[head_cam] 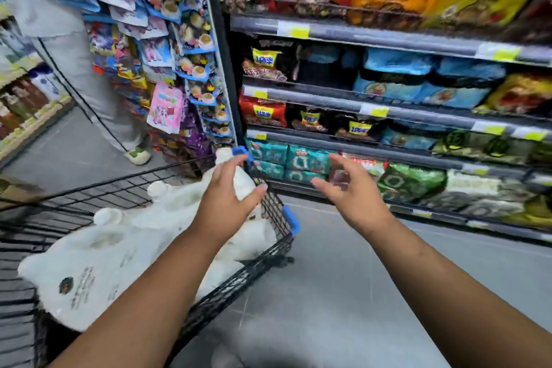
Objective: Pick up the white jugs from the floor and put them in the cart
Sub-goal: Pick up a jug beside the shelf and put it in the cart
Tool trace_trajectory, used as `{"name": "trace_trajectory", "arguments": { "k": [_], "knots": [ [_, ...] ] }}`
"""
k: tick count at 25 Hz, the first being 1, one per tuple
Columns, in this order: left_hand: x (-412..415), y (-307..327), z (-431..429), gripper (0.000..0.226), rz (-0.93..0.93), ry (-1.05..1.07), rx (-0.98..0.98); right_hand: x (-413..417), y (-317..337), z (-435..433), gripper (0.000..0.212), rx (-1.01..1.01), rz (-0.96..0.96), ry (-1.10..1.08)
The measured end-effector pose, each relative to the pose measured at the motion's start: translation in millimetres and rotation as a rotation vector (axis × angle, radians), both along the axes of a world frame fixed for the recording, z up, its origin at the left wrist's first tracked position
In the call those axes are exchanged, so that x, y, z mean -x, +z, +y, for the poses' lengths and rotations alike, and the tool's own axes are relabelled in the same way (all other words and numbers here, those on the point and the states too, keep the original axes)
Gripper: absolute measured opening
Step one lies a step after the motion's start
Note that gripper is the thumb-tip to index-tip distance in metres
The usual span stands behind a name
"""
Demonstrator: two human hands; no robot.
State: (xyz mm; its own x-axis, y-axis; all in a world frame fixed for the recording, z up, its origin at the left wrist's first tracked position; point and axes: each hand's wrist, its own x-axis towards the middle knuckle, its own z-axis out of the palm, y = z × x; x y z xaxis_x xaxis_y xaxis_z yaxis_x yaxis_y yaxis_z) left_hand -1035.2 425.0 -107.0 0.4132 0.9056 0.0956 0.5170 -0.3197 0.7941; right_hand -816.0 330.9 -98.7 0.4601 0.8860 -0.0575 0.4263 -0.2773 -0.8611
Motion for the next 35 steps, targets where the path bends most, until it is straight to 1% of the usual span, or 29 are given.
{"name": "trace_trajectory", "arguments": {
  "k": [5,9,11,12,15,18,21,24,27,31,35],
  "knots": [
    [-184.9,43.5,-57.8,0.059,-0.081,-0.343,0.088,-145.8,55.3,-122.3,0.063,-0.054,-0.027,-0.245],
    [-347.4,99.0,-135.5,0.049,-0.220,-0.626,0.256,-249.4,100.1,-249.7,0.067,-0.155,0.001,-0.537],
    [-414.8,120.9,-179.8,0.043,-0.241,-0.787,0.274,-281.9,117.7,-308.7,0.070,-0.194,-0.015,-0.701],
    [-441.8,131.4,-198.3,0.042,-0.255,-0.872,0.273,-294.4,125.3,-332.8,0.067,-0.203,-0.029,-0.777],
    [-532.4,151.1,-256.5,0.048,-0.272,-1.105,0.260,-334.3,137.5,-405.0,0.055,-0.242,-0.044,-1.019],
    [-613.5,163.2,-298.4,0.055,-0.294,-1.293,0.298,-376.0,142.6,-451.6,0.056,-0.236,-0.056,-1.205],
    [-687.6,164.5,-321.9,0.052,-0.295,-1.437,0.294,-418.4,144.2,-477.8,0.058,-0.227,-0.084,-1.351],
    [-768.7,164.4,-340.3,0.047,-0.250,-1.544,0.327,-467.1,144.8,-489.0,0.059,-0.222,-0.090,-1.461],
    [-838.9,159.7,-365.4,0.051,-0.206,-1.613,0.310,-516.5,136.8,-501.8,0.058,-0.244,-0.059,-1.524],
    [-928.6,141.9,-409.6,0.059,-0.144,-1.636,0.370,-586.7,116.9,-537.7,0.059,-0.245,-0.025,-1.595],
    [-1020.8,115.0,-488.4,0.053,-0.140,-1.606,0.433,-681.2,88.4,-600.2,0.064,-0.212,0.004,-1.620]
  ]
}}
